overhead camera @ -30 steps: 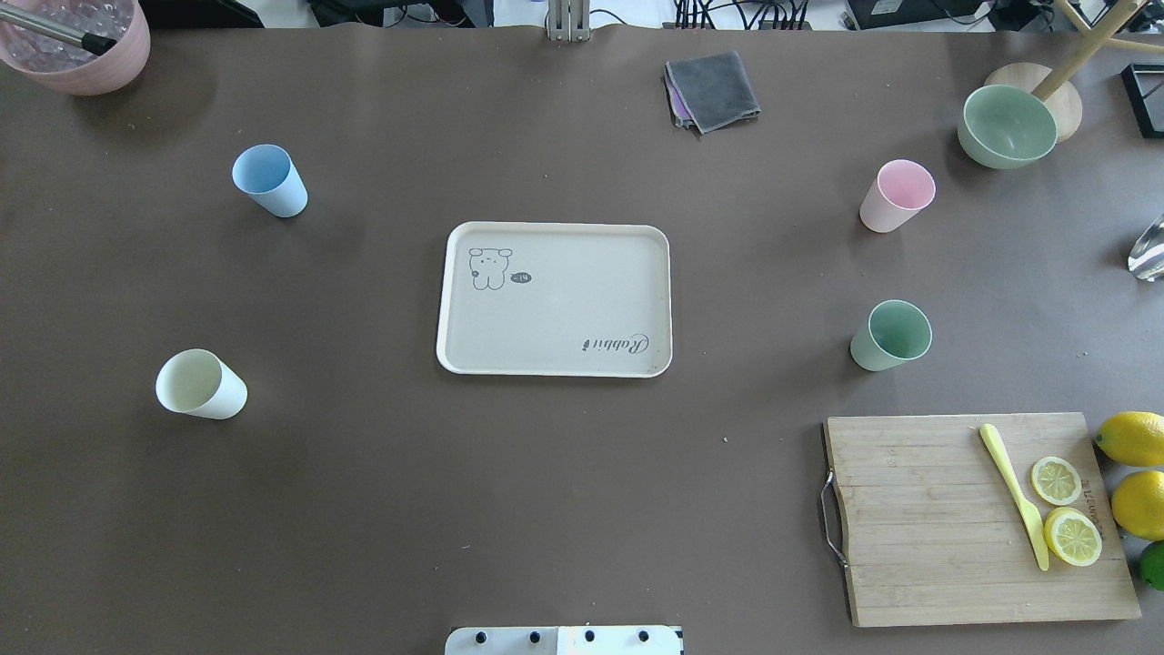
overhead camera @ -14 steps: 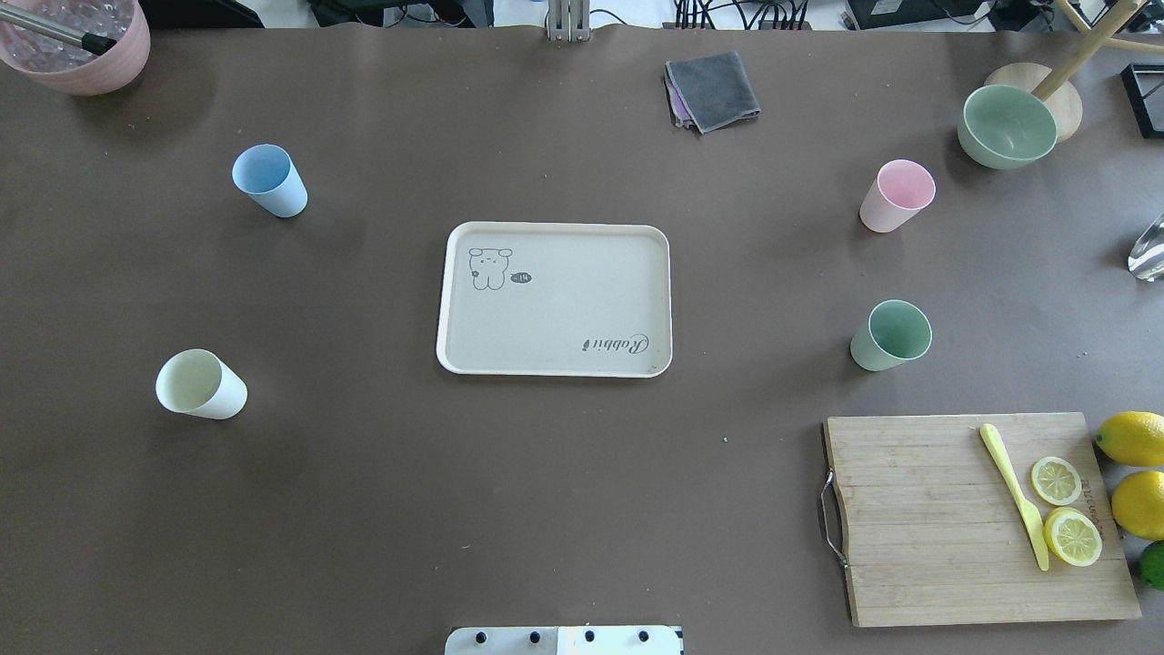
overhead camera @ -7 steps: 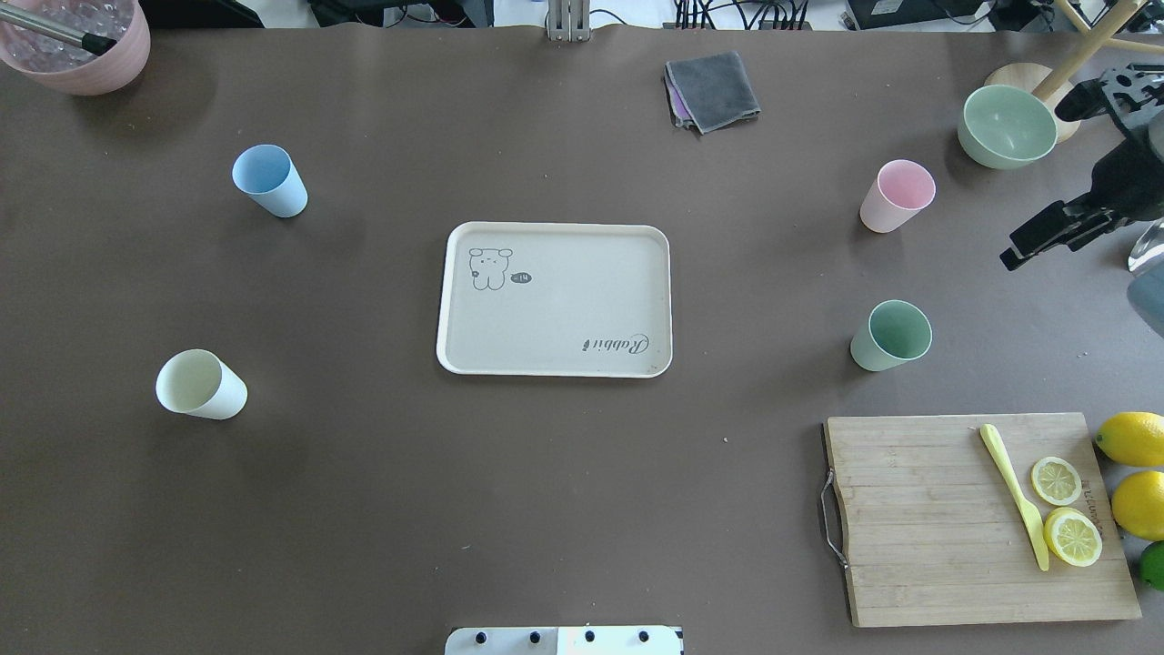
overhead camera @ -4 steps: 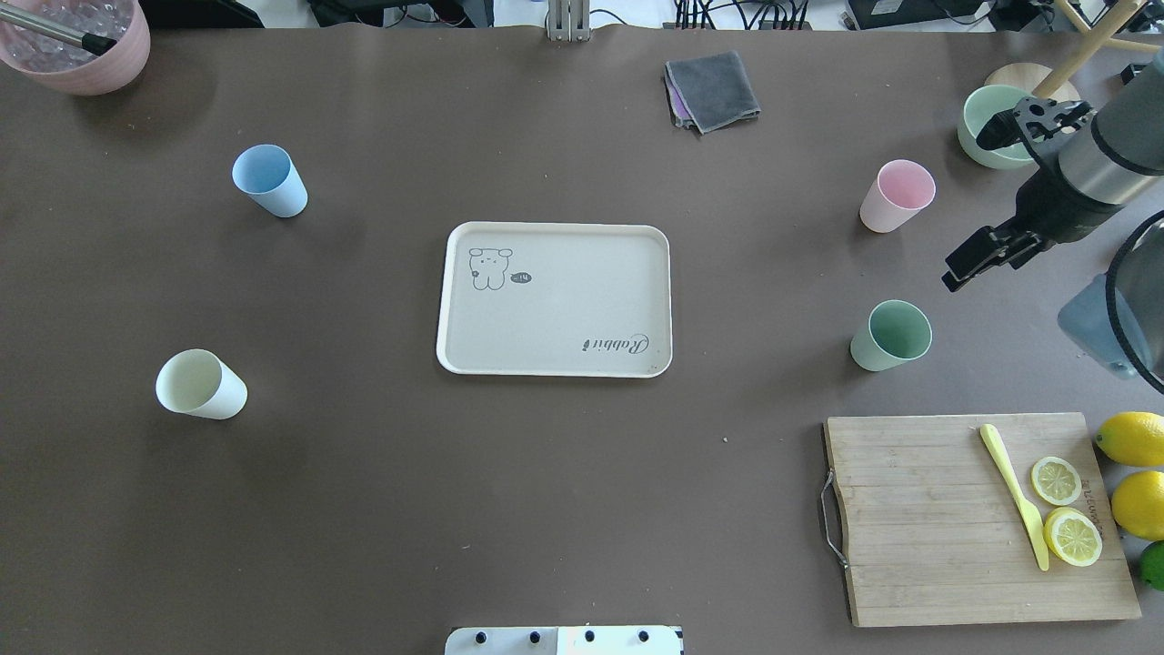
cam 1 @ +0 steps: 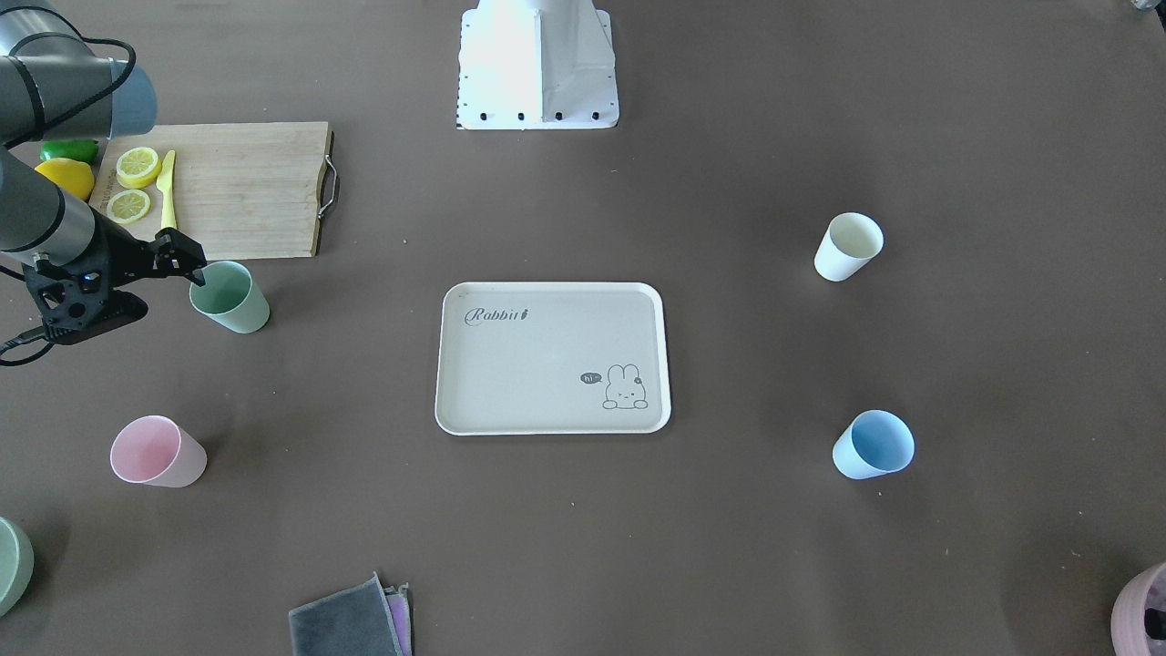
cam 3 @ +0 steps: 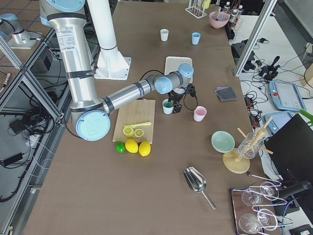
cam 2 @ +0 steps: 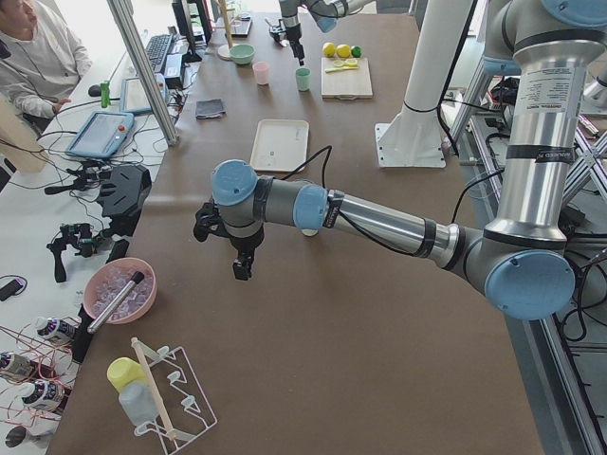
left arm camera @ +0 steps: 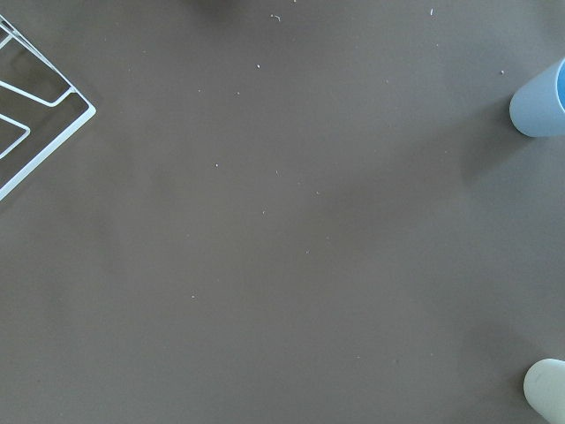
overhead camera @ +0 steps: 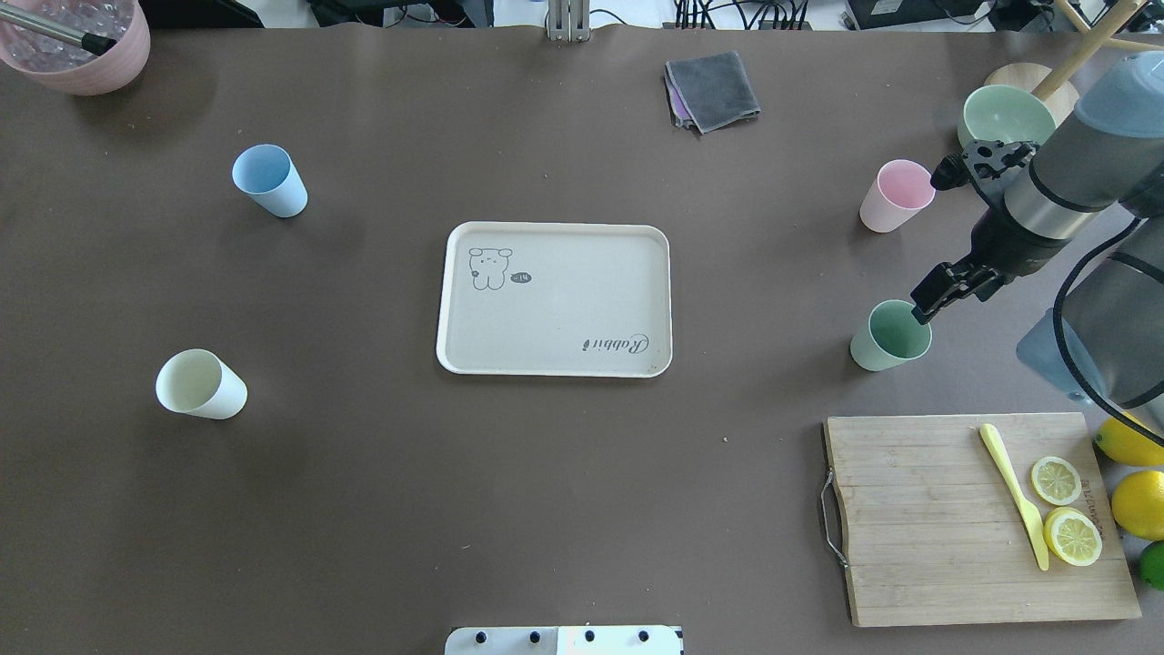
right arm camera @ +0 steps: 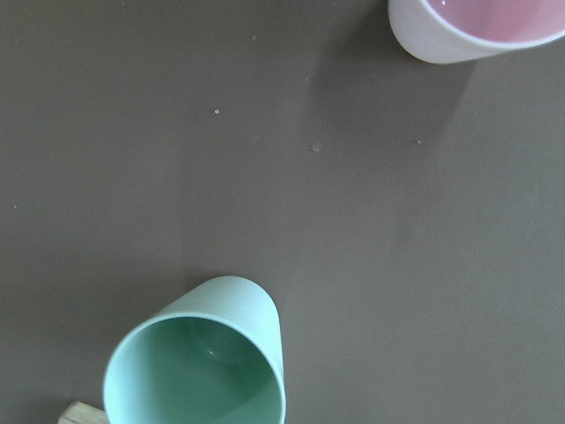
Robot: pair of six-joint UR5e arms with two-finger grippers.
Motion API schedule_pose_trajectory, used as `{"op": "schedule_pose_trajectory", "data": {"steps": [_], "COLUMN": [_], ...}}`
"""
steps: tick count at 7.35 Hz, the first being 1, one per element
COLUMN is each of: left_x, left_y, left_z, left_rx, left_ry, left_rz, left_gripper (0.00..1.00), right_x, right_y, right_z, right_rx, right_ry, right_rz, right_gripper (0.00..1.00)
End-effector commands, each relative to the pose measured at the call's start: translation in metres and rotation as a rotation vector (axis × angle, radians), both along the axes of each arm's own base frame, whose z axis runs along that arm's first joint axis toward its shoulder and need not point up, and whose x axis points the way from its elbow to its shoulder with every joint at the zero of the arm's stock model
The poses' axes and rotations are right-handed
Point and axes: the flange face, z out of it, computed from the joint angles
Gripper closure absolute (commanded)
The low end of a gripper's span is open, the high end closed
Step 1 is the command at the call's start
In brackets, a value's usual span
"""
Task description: Place all cups on tray
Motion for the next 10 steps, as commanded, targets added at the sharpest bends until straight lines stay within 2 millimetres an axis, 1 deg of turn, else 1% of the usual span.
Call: {"op": "schedule_pose_trajectory", "data": {"steps": [1,3,4,5,6,7,8,9,10], "left_x": [0.000,0.000,0.000,0.000,0.000,0.007,0.030,0.070,0.116], "left_y": [0.000,0.001,0.001,0.001,-0.001,-0.005,-0.007,-0.004,0.008], "left_z": [0.000,-0.003,-0.003,-0.003,-0.009,-0.020,-0.032,-0.050,-0.074], "left_rx": [-0.001,0.006,0.004,0.006,-0.024,-0.047,-0.054,-0.081,-0.103], "left_ry": [0.000,0.000,0.000,-0.001,0.004,0.018,0.047,0.079,0.077], "left_rz": [0.000,-0.001,-0.001,-0.001,-0.035,-0.091,-0.144,-0.181,-0.198], "left_gripper": [0.02,0.02,0.02,0.02,0.02,0.02,0.02,0.02,0.02], "right_x": [-0.013,-0.026,-0.031,-0.033,-0.035,-0.036,-0.037,-0.040,-0.051], "right_y": [-0.003,-0.008,-0.014,-0.016,-0.015,-0.014,-0.013,-0.017,-0.029], "right_z": [-0.001,0.004,0.006,0.008,0.009,0.006,0.001,-0.018,-0.066], "right_rx": [-0.005,-0.018,-0.025,-0.029,-0.032,-0.030,-0.035,-0.043,-0.087], "right_ry": [0.001,0.010,0.013,0.015,0.015,0.010,-0.008,-0.027,-0.053], "right_rz": [-0.014,-0.027,-0.027,-0.028,-0.033,-0.036,-0.041,-0.014,0.084], "right_gripper": [0.10,0.33,0.41,0.59,0.87,1.00,1.00,1.00,1.00]}}
